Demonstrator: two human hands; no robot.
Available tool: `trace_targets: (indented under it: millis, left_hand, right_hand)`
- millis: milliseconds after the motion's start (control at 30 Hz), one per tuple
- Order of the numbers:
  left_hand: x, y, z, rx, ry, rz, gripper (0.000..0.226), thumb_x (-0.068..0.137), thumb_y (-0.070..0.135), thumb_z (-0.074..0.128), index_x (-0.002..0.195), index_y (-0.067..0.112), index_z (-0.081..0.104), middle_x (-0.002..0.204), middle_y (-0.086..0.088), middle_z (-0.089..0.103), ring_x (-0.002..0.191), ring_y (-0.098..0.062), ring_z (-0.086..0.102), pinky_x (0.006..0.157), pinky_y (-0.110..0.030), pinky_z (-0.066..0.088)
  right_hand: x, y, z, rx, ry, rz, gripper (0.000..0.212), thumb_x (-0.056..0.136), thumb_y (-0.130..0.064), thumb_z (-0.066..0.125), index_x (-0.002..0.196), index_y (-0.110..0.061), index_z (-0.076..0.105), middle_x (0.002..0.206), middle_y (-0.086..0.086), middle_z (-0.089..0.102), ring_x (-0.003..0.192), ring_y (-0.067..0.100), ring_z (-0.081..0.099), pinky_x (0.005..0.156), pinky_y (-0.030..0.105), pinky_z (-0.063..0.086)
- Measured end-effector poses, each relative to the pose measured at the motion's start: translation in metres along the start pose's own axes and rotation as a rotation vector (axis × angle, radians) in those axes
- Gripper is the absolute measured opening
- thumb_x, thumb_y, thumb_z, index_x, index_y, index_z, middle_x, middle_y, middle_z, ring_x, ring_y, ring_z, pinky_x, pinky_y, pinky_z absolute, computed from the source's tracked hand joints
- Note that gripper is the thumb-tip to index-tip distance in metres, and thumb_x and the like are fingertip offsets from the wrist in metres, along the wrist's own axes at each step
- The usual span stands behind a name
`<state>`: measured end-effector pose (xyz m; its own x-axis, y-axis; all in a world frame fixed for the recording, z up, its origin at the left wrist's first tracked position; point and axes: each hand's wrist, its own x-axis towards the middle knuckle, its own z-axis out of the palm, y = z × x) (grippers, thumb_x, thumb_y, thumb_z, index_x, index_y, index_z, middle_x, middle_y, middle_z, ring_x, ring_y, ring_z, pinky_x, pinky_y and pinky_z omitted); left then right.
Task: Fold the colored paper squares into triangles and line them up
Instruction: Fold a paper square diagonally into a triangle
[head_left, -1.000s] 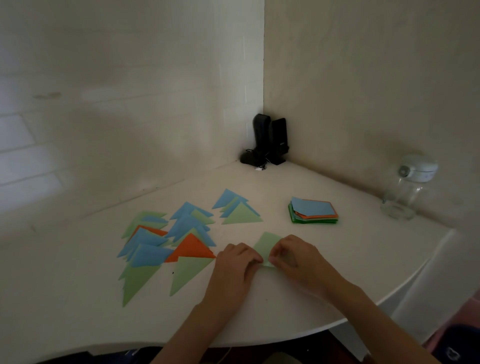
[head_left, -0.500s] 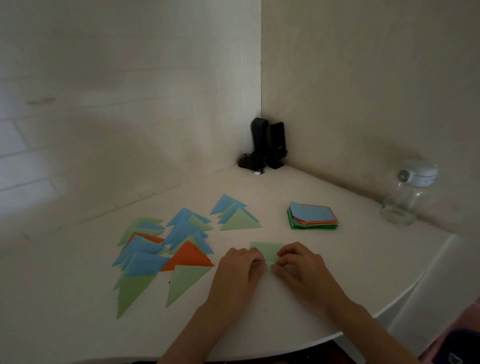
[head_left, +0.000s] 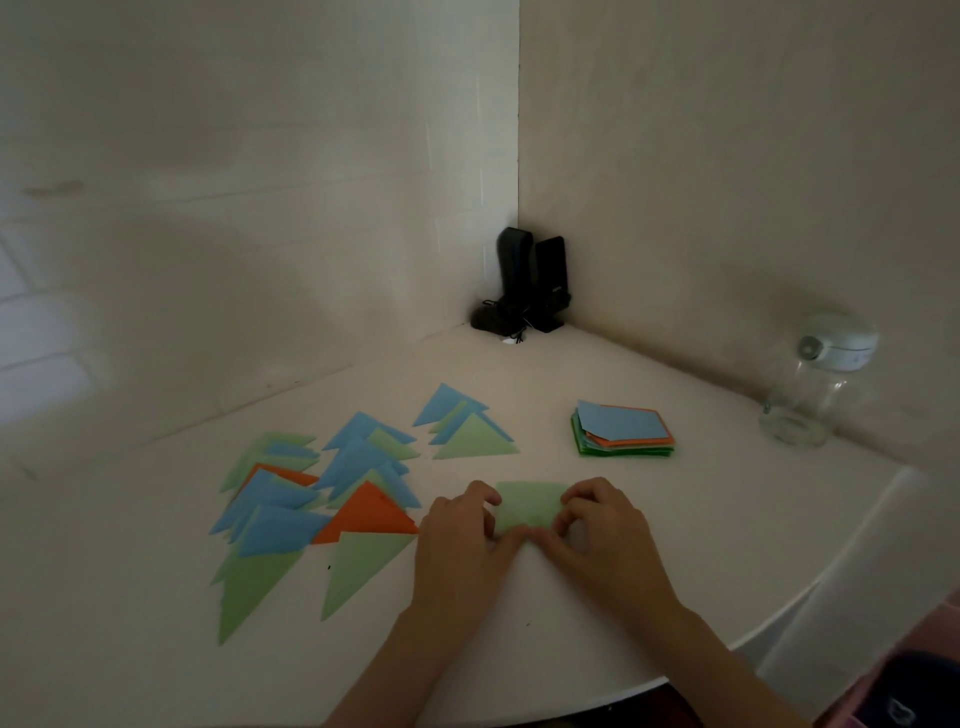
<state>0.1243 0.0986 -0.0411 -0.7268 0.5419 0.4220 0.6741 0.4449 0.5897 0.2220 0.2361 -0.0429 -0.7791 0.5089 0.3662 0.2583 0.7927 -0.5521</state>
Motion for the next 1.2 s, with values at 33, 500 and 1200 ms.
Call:
trace_targets:
  millis: [33,500,1200]
  left_hand:
    - [0.001,0.0,-0.001,-0.015,-0.021,-0.012,0.032,0.074,0.038,0.074,0.096,0.027,0.054,0.065,0.013,0.05,0.074,-0.011,0.047,0.069,-0.029,0.041]
    - [0.006,-0.019,-0.005,-0.077,-0.085,0.094,0.033,0.078,0.001,0.065,0.072,0.034,0.065,0.075,0.011,0.055,0.071,-0.005,0.052,0.068,-0.011,0.037]
    - [-0.017,0.021,0.001,0.396,0.034,0.269,0.026,0.076,0.031,0.041,0.078,0.029,0.066,0.079,0.015,0.064,0.075,-0.015,0.055,0.063,-0.029,0.04]
  right_hand:
    - [0.001,0.0,0.0,0.013,-0.005,0.009,0.026,0.07,-0.046,0.075,0.066,-0.034,0.052,0.093,-0.011,0.05,0.09,0.009,0.052,0.079,0.033,0.043]
    - [0.011,0.001,-0.021,0.204,-0.282,0.096,0.041,0.07,-0.028,0.067,0.111,-0.032,0.061,0.108,-0.009,0.052,0.106,0.014,0.053,0.096,0.026,0.041]
    - [-0.006,-0.011,-0.025,0.074,0.007,0.026,0.017,0.069,-0.033,0.075,0.086,-0.032,0.071,0.084,-0.008,0.043,0.075,0.007,0.05,0.069,0.021,0.042]
